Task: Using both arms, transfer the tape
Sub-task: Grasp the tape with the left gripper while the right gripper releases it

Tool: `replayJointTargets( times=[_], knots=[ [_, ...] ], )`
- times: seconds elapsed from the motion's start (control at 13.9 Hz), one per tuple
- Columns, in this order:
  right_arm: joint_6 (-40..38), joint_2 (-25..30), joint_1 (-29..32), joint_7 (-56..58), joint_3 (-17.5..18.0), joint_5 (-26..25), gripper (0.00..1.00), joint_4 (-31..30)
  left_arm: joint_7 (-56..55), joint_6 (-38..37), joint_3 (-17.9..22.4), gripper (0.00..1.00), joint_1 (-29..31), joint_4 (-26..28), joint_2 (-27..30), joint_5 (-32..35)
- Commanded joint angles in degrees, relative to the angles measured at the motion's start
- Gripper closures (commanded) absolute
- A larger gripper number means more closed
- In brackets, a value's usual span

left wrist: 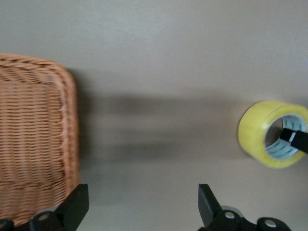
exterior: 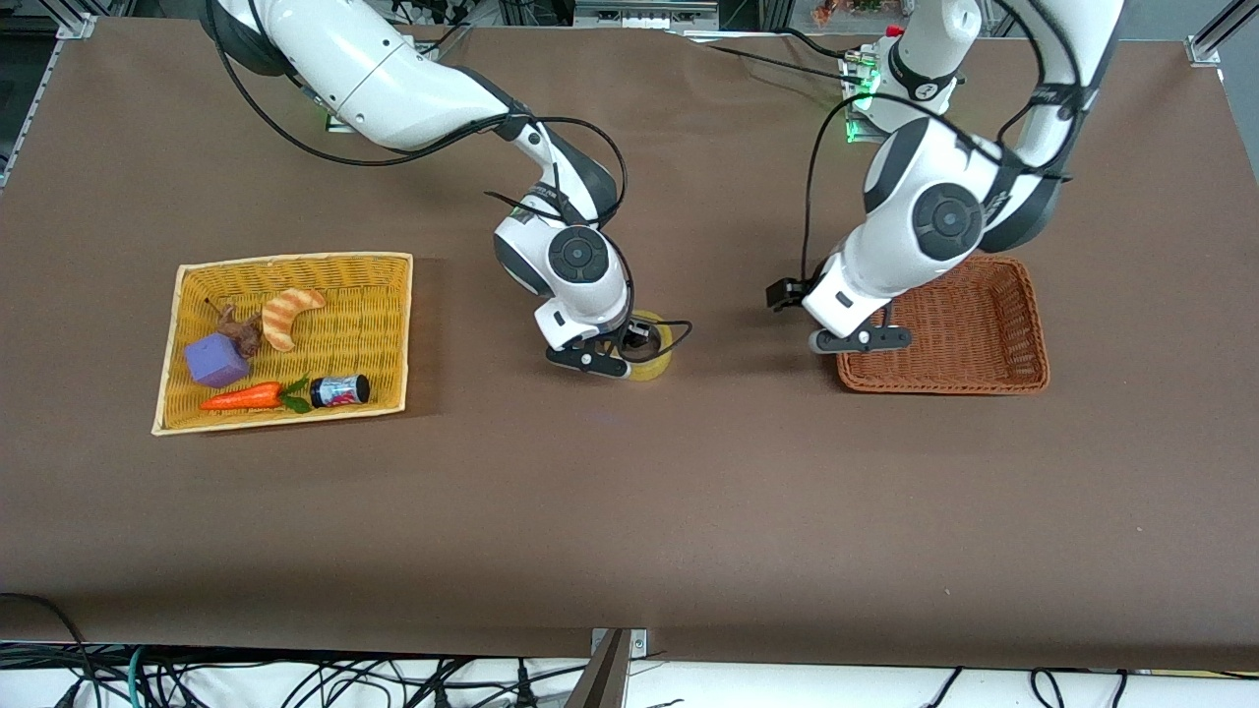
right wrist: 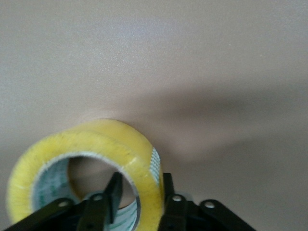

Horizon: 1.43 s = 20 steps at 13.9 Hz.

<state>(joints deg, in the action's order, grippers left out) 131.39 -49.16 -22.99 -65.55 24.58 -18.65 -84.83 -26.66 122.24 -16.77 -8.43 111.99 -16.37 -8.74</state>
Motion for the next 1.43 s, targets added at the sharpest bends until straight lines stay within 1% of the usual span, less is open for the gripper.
replayJointTargets(
  times=[0.0,0.07,0.14,0.22,0.36,0.5,0.65,0.79,0.93,1.08,1.22,1.29,1.36],
  knots=[
    [-0.61,0.11,-0.04,-0.72,0.12,-1.04,0.05,1.95,-1.29,2.65,0.25,0.0,-1.5,-0.54,-2.09,-2.51],
    [-0.96,1.85,0.22,-0.37,0.12,-0.95,0.01,1.95,-1.29,2.83,0.25,0.0,-1.94,-0.81,-2.61,-2.51],
    [-3.14,3.7,1.01,0.33,0.12,-0.95,0.01,1.95,-1.29,3.88,0.25,0.0,-2.38,-1.07,-3.66,-2.6],
    [-6.12,5.54,2.32,1.82,0.3,-0.87,0.01,2.04,-1.29,6.5,0.25,0.0,-3.78,-1.16,-4.8,-2.86],
    [-11.05,10.11,5.84,10.66,0.65,0.18,0.01,2.56,-1.38,10.99,0.25,0.0,-6.5,-1.25,-7.44,-3.21],
    [-14.57,13.89,9.17,17.53,0.39,3.95,0.01,2.56,-2.51,13.46,0.33,0.0,-8.96,-2.9,-10.6,-6.27],
    [-18.78,16.89,13.91,26.65,0.3,7.73,0.01,2.56,-3.83,13.64,0.68,0.0,-12.12,-5.54,-14.03,-6.73],
    [-22.65,19.44,18.92,36.95,0.12,8.62,0.01,2.56,-8.47,13.64,1.12,0.0,-14.5,-8.7,-17.89,-6.73],
    [-27.48,22.34,23.23,41.28,0.03,8.63,0.01,2.56,-13.4,13.73,2.09,0.0,-16.79,-11.25,-20.63,-6.46],
    [-32.32,24.45,27.01,46.8,-0.14,9.41,0.01,2.56,-14.03,14.08,2.88,0.0,-18.38,-11.97,-21.95,-6.37],
    [-35.05,26.21,31.15,53.13,-0.23,10.73,0.01,2.56,-13.95,16.27,3.24,0.01,-18.64,-12.06,-23.18,-6.38],
    [-36.11,26.65,32.82,56.12,-0.84,10.82,0.01,2.65,-13.94,16.37,4.28,0.05,-18.73,-12.49,-23.62,-6.46],
    [-36.81,26.74,33.62,58.67,-1.72,10.82,0.01,2.74,-14.03,16.28,4.38,0.14,-18.82,-13.19,-24.15,-6.55]
  ],
)
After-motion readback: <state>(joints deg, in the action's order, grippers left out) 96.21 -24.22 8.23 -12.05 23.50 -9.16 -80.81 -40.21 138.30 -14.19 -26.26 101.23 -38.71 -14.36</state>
